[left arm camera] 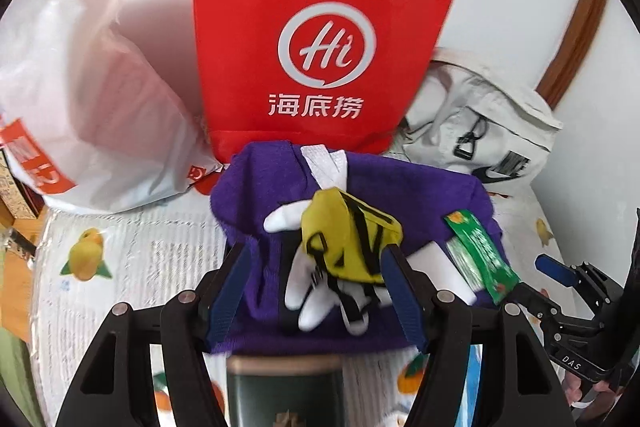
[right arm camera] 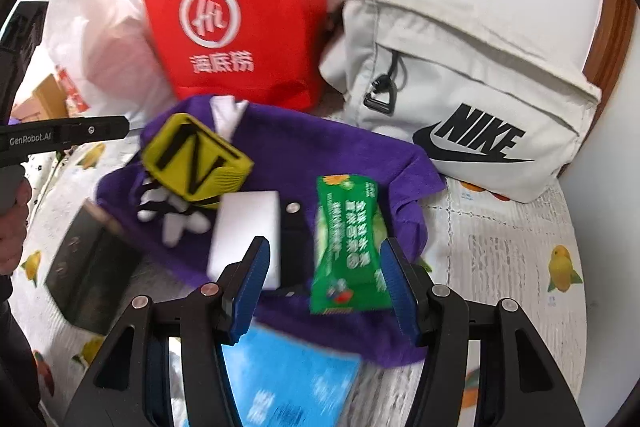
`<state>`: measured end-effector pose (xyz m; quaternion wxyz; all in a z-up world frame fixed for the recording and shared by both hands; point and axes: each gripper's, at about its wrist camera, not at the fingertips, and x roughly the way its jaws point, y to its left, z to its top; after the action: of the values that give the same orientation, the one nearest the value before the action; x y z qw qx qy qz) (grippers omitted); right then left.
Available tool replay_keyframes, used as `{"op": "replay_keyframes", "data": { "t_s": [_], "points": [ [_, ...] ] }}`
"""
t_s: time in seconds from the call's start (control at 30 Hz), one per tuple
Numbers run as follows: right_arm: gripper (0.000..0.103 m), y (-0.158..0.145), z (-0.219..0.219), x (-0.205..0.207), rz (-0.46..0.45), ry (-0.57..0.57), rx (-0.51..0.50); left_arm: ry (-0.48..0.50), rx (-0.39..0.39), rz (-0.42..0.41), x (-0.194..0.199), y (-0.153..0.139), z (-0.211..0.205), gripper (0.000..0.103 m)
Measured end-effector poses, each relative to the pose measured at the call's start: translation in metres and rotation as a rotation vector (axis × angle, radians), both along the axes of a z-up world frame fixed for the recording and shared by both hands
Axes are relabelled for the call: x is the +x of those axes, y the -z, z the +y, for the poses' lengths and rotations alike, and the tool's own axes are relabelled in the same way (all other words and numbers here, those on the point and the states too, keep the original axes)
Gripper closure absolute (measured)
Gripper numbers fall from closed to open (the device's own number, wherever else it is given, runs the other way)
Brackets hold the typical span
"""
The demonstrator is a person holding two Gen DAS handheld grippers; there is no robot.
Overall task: Organize soft objects
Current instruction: 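Lower the snack packet and yellow bag onto the towel and open both tools, then withdraw both tools from the towel back toward the remaining items, then grasp the small orange-print sachet with the right tool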
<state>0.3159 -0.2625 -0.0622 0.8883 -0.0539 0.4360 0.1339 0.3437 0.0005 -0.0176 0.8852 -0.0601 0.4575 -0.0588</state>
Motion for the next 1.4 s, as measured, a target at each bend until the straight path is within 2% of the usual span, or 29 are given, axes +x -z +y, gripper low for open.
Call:
{"op": "replay_keyframes", "data": {
  "t_s": [0.2,0.5,0.83,0.93,1.1,1.2,1.4],
  "points": [
    [0.046,-0.013,0.006,-0.049,-0.010,-0.021,0.029,0.010,0.014,-0.022,-0.052,-0.020,0.001,0.038],
    [0.046,-0.011,0.033,-0.119,-0.005,-0.112,0.063,-0.022,-0.001,0.003,-0.129,-0.020,0.012,0.037],
    [0.045,-0.003,0.064,-0.162,0.017,-0.170,0.093,-0.061,0.026,-0.021,-0.187,-0.024,0.022,0.037],
    [0.045,0.000,0.069,-0.169,0.027,-0.170,0.087,-0.080,0.049,-0.022,-0.198,-0.019,0.024,0.036],
    [0.043,0.009,0.078,-0.178,0.034,-0.172,0.040,-0.078,0.006,0.036,-0.214,0.009,0.037,0.036],
    [0.039,0.015,0.087,-0.176,0.041,-0.173,0.012,-0.095,0.008,0.073,-0.217,0.025,0.048,0.036],
    [0.035,0.031,0.109,-0.167,0.048,-0.190,-0.060,-0.119,-0.009,0.086,-0.221,0.040,0.072,0.036]
  ]
}}
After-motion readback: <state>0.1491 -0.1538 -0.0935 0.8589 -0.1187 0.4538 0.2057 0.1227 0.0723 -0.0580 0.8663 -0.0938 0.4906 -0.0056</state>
